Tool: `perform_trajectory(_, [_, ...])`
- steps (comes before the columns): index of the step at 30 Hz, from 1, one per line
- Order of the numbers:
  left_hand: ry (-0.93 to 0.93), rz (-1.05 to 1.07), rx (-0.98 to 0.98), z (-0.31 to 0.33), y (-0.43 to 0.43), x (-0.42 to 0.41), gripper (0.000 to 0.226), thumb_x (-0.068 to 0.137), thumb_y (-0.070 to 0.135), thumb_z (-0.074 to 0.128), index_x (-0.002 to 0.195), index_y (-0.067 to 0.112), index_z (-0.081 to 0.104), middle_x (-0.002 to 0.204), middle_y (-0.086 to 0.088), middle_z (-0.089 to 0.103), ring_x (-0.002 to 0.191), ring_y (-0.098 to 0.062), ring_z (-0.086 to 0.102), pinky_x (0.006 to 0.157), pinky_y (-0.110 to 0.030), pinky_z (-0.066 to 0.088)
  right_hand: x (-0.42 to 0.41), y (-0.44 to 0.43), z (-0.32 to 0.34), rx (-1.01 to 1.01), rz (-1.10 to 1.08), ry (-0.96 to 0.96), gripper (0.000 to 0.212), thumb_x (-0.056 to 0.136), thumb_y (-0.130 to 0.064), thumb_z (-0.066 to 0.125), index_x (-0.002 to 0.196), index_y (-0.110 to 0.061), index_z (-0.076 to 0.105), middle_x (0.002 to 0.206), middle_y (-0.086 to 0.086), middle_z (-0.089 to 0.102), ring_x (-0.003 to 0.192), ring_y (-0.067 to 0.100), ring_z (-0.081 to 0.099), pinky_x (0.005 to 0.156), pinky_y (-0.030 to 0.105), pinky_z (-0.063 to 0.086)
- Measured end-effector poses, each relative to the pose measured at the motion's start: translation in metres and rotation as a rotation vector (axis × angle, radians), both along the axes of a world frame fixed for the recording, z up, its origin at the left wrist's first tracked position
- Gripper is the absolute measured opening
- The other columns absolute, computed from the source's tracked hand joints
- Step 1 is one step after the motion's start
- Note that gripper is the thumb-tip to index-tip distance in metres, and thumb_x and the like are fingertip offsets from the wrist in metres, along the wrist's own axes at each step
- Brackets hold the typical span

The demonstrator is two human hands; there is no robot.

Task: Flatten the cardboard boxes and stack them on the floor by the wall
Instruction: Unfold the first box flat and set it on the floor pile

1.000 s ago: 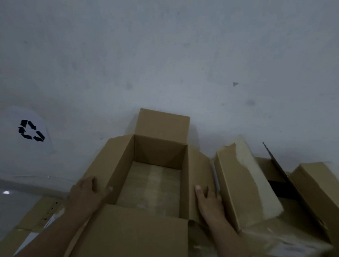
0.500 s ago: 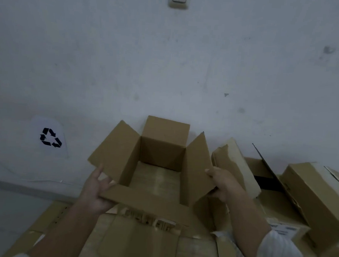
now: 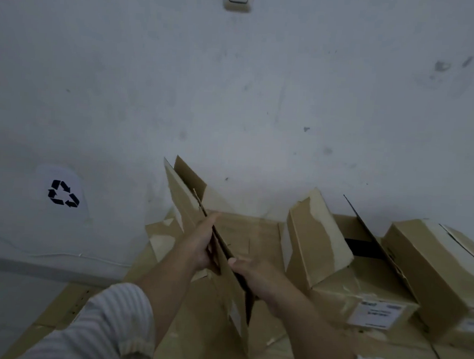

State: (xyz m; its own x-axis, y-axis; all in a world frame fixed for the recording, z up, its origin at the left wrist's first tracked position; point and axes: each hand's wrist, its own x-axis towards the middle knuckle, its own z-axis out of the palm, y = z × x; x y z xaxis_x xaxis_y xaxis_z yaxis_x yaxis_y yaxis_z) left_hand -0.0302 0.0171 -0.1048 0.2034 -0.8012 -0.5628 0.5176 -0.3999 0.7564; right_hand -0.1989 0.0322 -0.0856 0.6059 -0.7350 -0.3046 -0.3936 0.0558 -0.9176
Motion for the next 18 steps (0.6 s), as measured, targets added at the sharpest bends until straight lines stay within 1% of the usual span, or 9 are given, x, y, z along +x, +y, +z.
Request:
perform_trajectory(2, [-0.046,-0.01,0.064,0.004,-0.004,0.002,0.06,0.071,0.054,0.065,0.112,0.01,0.058,0.118,-0.016,0.06,0.112,-0.043,0.052,0.1,-0.074,0.026,0.003,-0.001,-0.002,0.014,0.007,-0.007,0.023,0.092,-0.038,0.05,0.101,-0.032,0.07,0.109,0.008,0.071,0.103,0.028,0.064,0.083,0.034,0.046])
perform_trajectory(4, [-0.102,-0.021,0.132,0.009,-0.001,0.006,0.05,0.076,0.039,0.065,0.109,0.005,0.049,0.117,-0.016,0.054,0.115,-0.045,0.049,0.1,-0.074,0.027,0.001,-0.002,-0.006,0.068,0.021,-0.029,0.021,0.09,-0.043,0.051,0.099,-0.039,0.07,0.106,0.0,0.072,0.102,0.023,0.063,0.081,0.034,0.047])
perform_trajectory(6, [-0.159,-0.034,0.151,0.015,0.002,0.007,0.033,0.081,0.02,0.057,0.105,0.001,0.048,0.111,-0.017,0.054,0.101,-0.045,0.054,0.093,-0.073,0.036,-0.001,0.001,-0.017,0.137,0.008,-0.078,0.027,0.087,-0.052,0.053,0.103,-0.038,0.069,0.105,-0.006,0.07,0.101,0.017,0.062,0.079,0.033,0.048])
perform_trajectory(8, [-0.219,-0.005,0.14,0.019,0.004,0.006,0.029,0.082,0.003,0.044,0.111,-0.002,0.046,0.104,-0.022,0.052,0.078,-0.045,0.058,0.068,-0.068,0.051,0.002,0.007,-0.031,0.177,-0.022,-0.117,0.033,0.085,-0.058,0.052,0.104,-0.036,0.068,0.107,-0.008,0.069,0.1,0.011,0.061,0.081,0.029,0.048])
perform_trajectory(10, [-0.284,0.059,0.114,0.022,0.007,0.001,0.036,0.084,-0.004,0.037,0.119,0.0,0.042,0.11,-0.025,0.048,0.064,-0.044,0.054,0.044,-0.053,0.052,0.008,0.016,-0.043,0.203,-0.01,-0.16,0.034,0.09,-0.057,0.046,0.108,-0.036,0.066,0.109,-0.007,0.07,0.101,0.009,0.063,0.086,0.027,0.051])
perform_trajectory(11, [-0.308,0.074,0.089,0.024,0.009,-0.002,0.035,0.083,-0.005,0.036,0.116,0.001,0.044,0.108,-0.025,0.049,0.064,-0.04,0.052,0.042,-0.048,0.051,0.01,0.02,-0.045,0.194,-0.022,-0.169,0.035,0.092,-0.054,0.043,0.112,-0.034,0.064,0.112,-0.005,0.07,0.104,0.01,0.064,0.092,0.029,0.05])
perform_trajectory(14, [-0.324,0.058,-0.009,0.039,0.02,-0.014,0.014,0.081,-0.006,0.038,0.089,0.001,0.047,0.084,-0.016,0.048,0.071,-0.031,0.05,0.051,-0.042,0.046,0.011,0.026,-0.037,0.072,-0.061,-0.18,0.042,0.093,-0.054,0.038,0.125,-0.033,0.056,0.125,0.0,0.063,0.114,0.014,0.058,0.105,0.038,0.043])
perform_trajectory(15, [-0.315,0.041,-0.048,0.047,0.024,-0.017,0.013,0.08,-0.005,0.039,0.087,0.002,0.047,0.085,-0.016,0.049,0.072,-0.031,0.052,0.053,-0.039,0.046,0.011,0.027,-0.029,0.015,-0.077,-0.166,0.048,0.091,-0.057,0.038,0.13,-0.034,0.052,0.132,-0.001,0.058,0.12,0.015,0.054,0.107,0.041,0.039])
perform_trajectory(18, [-0.267,-0.014,-0.198,0.072,0.038,-0.015,0.028,0.079,-0.005,0.04,0.106,0.0,0.049,0.091,-0.019,0.056,0.078,-0.034,0.057,0.058,-0.036,0.049,0.011,0.027,0.0,-0.218,-0.153,-0.074,0.059,0.089,-0.061,0.038,0.141,-0.032,0.04,0.145,-0.002,0.045,0.125,0.019,0.045,0.108,0.042,0.034])
